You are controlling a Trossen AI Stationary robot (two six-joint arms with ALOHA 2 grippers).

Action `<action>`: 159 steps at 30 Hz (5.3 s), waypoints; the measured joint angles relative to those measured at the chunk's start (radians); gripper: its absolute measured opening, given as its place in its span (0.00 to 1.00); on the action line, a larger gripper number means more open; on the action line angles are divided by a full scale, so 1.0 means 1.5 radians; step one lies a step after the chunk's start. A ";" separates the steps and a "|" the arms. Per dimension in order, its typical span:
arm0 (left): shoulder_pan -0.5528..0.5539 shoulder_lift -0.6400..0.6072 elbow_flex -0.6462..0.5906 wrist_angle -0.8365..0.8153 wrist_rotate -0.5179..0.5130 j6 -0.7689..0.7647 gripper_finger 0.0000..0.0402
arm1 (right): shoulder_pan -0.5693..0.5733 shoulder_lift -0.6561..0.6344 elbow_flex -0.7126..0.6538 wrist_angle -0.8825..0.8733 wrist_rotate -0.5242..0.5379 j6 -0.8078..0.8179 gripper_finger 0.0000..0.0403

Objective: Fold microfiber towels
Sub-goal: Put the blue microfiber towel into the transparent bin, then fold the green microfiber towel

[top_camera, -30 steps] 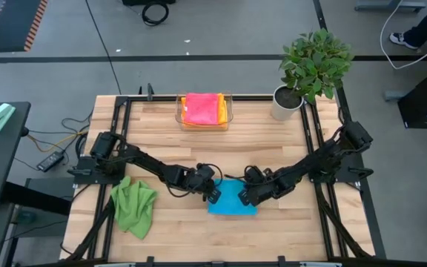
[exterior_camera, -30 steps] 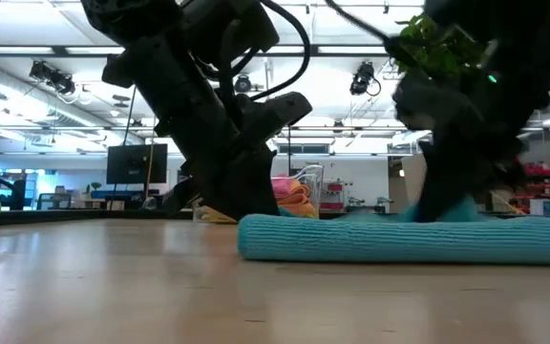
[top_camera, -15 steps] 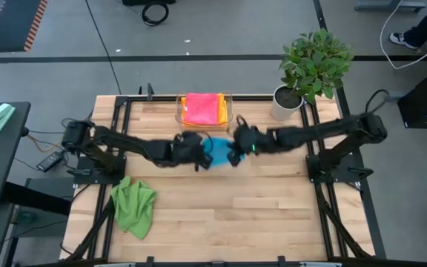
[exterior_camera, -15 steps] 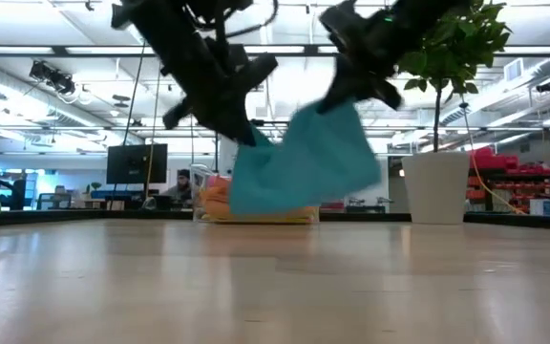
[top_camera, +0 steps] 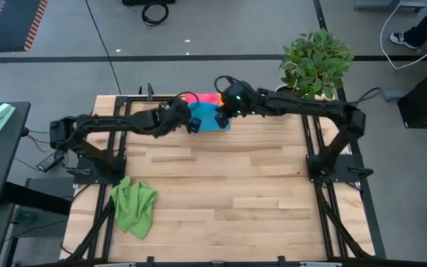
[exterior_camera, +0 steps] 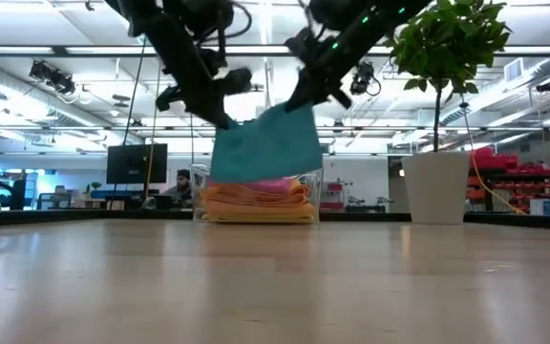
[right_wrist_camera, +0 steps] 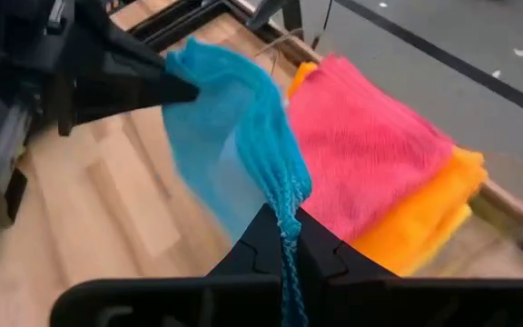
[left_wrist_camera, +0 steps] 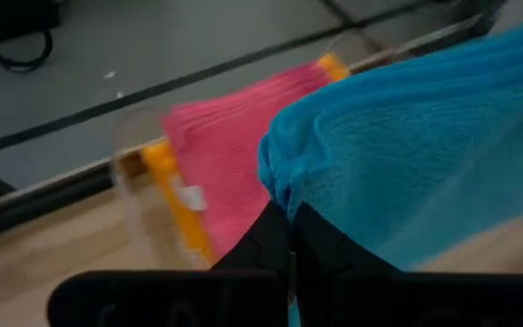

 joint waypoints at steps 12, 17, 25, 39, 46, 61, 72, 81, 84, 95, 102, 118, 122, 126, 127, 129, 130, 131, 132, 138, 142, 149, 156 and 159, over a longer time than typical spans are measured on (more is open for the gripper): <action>0.198 0.031 0.000 0.043 0.172 0.087 0.02 | -0.108 0.122 0.067 -0.004 -0.057 -0.106 0.01; 0.223 0.095 0.000 0.097 0.207 0.085 0.02 | -0.135 0.149 0.068 0.006 -0.062 -0.137 0.01; 0.225 0.151 -0.001 0.117 0.209 0.082 0.02 | -0.159 0.181 0.068 0.037 -0.067 -0.168 0.01; 0.238 0.150 0.000 0.120 0.216 0.096 0.19 | -0.162 0.185 0.067 0.064 -0.071 -0.180 0.14; 0.244 0.150 0.033 0.045 0.228 0.081 0.47 | -0.177 0.173 0.067 0.040 -0.082 -0.155 0.29; 0.198 0.115 0.320 -0.456 0.201 0.201 0.57 | -0.166 0.011 0.070 -0.021 -0.085 -0.144 0.61; -0.085 -0.194 0.153 -0.584 0.339 0.015 0.44 | 0.133 -0.060 0.070 -0.151 -0.079 -0.031 0.57; -0.425 -0.267 -0.080 -0.517 0.441 -0.339 0.46 | 0.425 -0.008 0.057 -0.096 0.165 0.158 0.57; -0.517 -0.228 -0.163 -0.354 0.529 -0.362 0.49 | 0.475 0.021 0.053 -0.082 0.194 0.241 0.57; -0.722 -0.052 -0.190 -0.363 0.537 -0.495 0.44 | 0.534 0.121 0.052 -0.027 0.239 0.437 0.57; -0.751 0.045 -0.189 -0.322 0.535 -0.452 0.37 | 0.531 0.121 0.052 -0.010 0.241 0.478 0.57; -0.525 0.020 0.086 -0.114 0.299 -0.152 0.02 | 0.640 0.103 0.031 -0.083 0.231 0.504 0.57; -0.437 0.020 0.119 -0.098 0.326 -0.145 0.01 | 0.651 0.111 -0.002 -0.043 0.307 0.477 0.57; -0.339 0.034 0.106 -0.092 0.337 -0.148 0.03 | 0.677 0.107 -0.005 -0.075 0.392 0.468 0.57; -0.317 0.044 0.102 -0.087 0.337 -0.146 0.04 | 0.685 0.107 -0.005 -0.085 0.406 0.460 0.57; -0.282 0.074 0.092 -0.093 0.340 -0.128 0.06 | 0.697 0.106 -0.009 -0.103 0.425 0.428 0.57; -0.266 0.091 0.092 -0.092 0.348 -0.110 0.07 | 0.699 0.105 -0.015 -0.103 0.429 0.406 0.57; -0.253 0.108 0.092 -0.094 0.363 -0.093 0.10 | 0.699 0.105 -0.023 -0.108 0.430 0.378 0.57; -0.240 0.123 0.092 -0.098 0.384 -0.085 0.12 | 0.696 0.105 -0.030 -0.112 0.430 0.351 0.57; -0.149 0.151 0.094 -0.144 0.502 -0.040 0.35 | 0.635 0.106 -0.074 -0.108 0.347 0.383 0.57; -0.115 0.110 0.093 -0.234 0.503 -0.002 0.48 | 0.554 0.106 -0.125 -0.073 0.292 0.564 0.57; -0.129 0.044 0.093 -0.345 0.428 0.005 0.55 | 0.454 0.107 -0.223 0.163 0.183 0.718 0.57; -0.213 0.031 0.092 -0.368 0.305 -0.049 0.50 | 0.413 0.116 -0.225 0.150 0.179 0.723 0.53; -0.272 0.025 0.037 -0.357 0.240 -0.138 0.48 | 0.409 0.136 -0.225 0.154 0.160 0.737 0.52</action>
